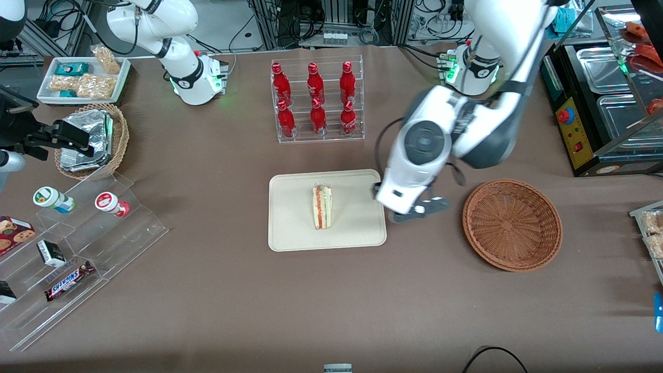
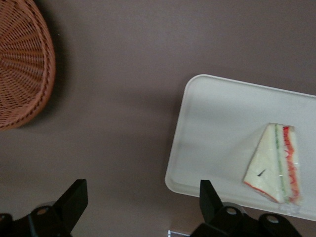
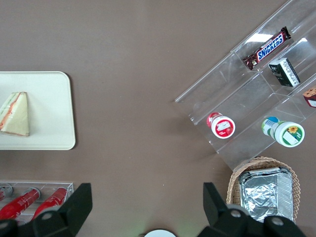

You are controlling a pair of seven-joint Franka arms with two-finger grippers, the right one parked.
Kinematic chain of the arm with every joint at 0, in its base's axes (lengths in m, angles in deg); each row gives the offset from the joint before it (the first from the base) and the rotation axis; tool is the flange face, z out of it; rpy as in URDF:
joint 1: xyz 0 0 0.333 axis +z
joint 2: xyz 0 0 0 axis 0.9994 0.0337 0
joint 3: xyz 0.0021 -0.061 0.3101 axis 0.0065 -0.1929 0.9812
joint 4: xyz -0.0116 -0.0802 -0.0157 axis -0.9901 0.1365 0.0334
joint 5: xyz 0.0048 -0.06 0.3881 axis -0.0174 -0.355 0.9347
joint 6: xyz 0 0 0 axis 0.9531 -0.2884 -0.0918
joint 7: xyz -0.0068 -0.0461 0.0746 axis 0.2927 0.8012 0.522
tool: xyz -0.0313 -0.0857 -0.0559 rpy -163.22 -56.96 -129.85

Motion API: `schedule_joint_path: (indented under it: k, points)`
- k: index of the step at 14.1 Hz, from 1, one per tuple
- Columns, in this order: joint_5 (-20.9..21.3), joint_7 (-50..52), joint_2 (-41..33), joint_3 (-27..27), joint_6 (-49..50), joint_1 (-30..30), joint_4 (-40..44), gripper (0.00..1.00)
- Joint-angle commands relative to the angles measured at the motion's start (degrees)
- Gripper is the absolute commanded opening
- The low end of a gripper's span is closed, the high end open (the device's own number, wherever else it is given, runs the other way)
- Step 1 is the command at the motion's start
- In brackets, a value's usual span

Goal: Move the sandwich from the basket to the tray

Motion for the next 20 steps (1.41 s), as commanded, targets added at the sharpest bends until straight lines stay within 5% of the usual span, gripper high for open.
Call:
schedule_joint_path:
  k: [1,7,12,20]
  points:
    - [-0.93,-8.93,-9.14,-0.53,0.68,5.31,-9.74,1.00]
    - [-0.32,-30.73,-17.58,-0.44,13.60,16.30,-10.19,1.00]
    - [1.79,-41.01,-24.27,-0.17,14.67,24.38,-9.93,1.00]
    - [1.09,-42.01,-26.74,0.18,12.82,29.76,-6.24,1.00]
